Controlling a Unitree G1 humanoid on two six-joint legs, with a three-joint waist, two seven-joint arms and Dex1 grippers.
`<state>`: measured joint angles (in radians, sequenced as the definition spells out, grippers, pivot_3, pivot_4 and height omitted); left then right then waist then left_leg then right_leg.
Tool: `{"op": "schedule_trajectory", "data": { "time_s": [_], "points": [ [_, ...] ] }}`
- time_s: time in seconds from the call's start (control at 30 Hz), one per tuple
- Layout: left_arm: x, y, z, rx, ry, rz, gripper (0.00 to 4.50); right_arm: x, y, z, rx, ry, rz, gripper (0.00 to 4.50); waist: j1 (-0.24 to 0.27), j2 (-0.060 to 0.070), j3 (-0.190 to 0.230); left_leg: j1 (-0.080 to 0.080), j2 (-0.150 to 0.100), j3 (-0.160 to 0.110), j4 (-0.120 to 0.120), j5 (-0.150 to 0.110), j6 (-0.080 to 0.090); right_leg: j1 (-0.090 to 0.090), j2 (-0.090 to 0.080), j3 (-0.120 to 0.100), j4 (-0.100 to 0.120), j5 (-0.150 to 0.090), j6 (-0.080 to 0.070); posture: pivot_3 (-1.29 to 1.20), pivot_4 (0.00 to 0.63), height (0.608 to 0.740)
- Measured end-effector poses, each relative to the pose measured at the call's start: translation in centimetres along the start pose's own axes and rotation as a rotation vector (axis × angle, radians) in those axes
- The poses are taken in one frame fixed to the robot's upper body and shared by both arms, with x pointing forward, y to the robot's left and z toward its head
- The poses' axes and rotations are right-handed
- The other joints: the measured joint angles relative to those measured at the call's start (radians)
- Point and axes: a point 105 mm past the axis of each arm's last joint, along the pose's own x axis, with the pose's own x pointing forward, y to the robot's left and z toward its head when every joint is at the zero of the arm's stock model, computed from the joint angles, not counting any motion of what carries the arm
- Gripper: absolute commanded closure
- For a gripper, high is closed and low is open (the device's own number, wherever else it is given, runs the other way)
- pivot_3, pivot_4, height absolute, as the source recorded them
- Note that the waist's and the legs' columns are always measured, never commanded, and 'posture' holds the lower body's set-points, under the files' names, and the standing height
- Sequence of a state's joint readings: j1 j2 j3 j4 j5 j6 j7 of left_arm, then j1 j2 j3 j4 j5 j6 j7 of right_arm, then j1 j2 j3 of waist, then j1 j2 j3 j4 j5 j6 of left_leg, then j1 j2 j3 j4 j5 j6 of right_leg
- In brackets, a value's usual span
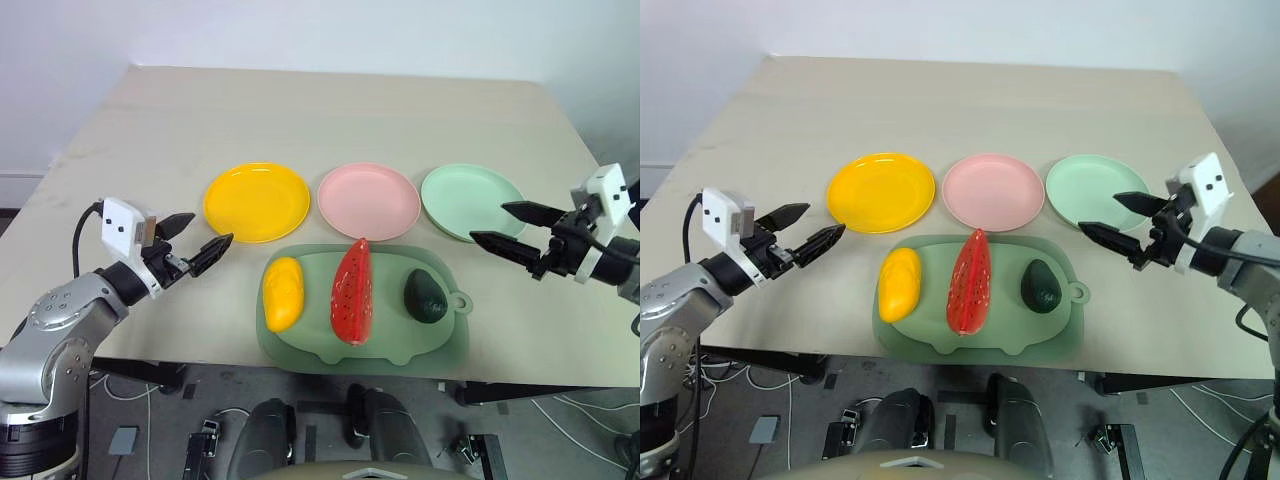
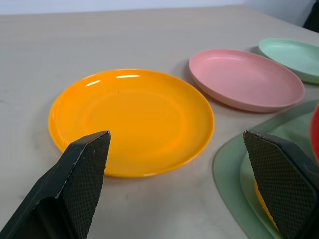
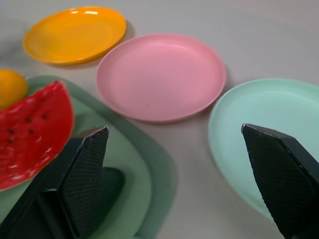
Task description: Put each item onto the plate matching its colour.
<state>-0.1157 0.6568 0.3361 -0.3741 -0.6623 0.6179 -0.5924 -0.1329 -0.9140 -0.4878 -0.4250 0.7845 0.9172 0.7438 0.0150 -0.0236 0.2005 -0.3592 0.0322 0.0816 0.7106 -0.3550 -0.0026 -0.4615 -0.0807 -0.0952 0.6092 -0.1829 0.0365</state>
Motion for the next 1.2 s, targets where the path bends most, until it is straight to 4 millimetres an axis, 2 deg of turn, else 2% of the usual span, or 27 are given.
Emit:
{"op": "schedule_trajectory", "data": {
  "time_s": [0.2, 0.37, 0.43, 0.6, 1.0, 1.2],
  "points": [
    [1.6, -0.2, 0.2, 0.004, 0.002, -0.048, 0.03, -0.9, 3.4, 0.4, 0.04, 0.024, 0.028, 0.0, 0.0, 0.0, 0.0, 0.0, 0.0, -0.001, 0.0, 0.0, 0.0, 0.0, 0.0, 0.0, 0.0, 0.0, 0.0, 0.0, 0.15, 0.74],
    [1.9, -0.4, -0.2, -0.001, 0.015, -0.071, 0.03, -0.8, 5.9, -1.7, 0.124, 0.145, 0.019, 0.0, -0.001, 0.0, 0.0, 0.0, 0.0, 0.0, 0.0, 0.0, 0.0, 0.0, 0.0, 0.0, 0.0, 0.0, 0.0, 0.0, 0.15, 0.74],
    [1.8, -0.4, -0.2, -0.005, 0.015, -0.072, 0.03, -0.7, 6.9, -1.7, 0.102, 0.166, 0.014, 0.0, -0.001, 0.0, 0.0, 0.0, 0.0, 0.0, 0.0, 0.0, 0.0, 0.0, 0.0, 0.0, 0.0, 0.0, 0.0, 0.0, 0.15, 0.74],
    [1.7, -0.5, -0.6, -0.027, 0.025, -0.071, 0.03, -0.4, 6.6, -2.3, 0.088, 0.214, -0.091, 0.0, -0.001, -0.001, 0.0, 0.0, 0.0, 0.0, 0.0, 0.0, 0.0, 0.0, 0.0, 0.0, -0.002, -0.003, 0.0, 0.0, 0.15, 0.74],
    [1.8, -0.8, -0.5, -0.041, 0.023, -0.074, 0.03, 2.3, 8.4, -3.8, 0.189, 0.267, -0.095, 0.0, -0.002, -0.001, 0.0, -0.001, 0.0, -0.001, 0.0, 0.0, 0.0, 0.0, 0.0, 0.001, -0.003, -0.002, 0.001, 0.0, 0.15, 0.74],
    [1.6, -0.9, -0.3, -0.033, 0.018, -0.064, 0.03, 3.6, 8.5, -5.7, 0.159, 0.353, -0.114, 0.0, -0.002, -0.001, 0.0, -0.004, 0.0, -0.001, 0.0, -0.001, 0.001, 0.0, 0.0, 0.0, -0.006, -0.001, 0.001, 0.0, 0.15, 0.74]
  ]
}}
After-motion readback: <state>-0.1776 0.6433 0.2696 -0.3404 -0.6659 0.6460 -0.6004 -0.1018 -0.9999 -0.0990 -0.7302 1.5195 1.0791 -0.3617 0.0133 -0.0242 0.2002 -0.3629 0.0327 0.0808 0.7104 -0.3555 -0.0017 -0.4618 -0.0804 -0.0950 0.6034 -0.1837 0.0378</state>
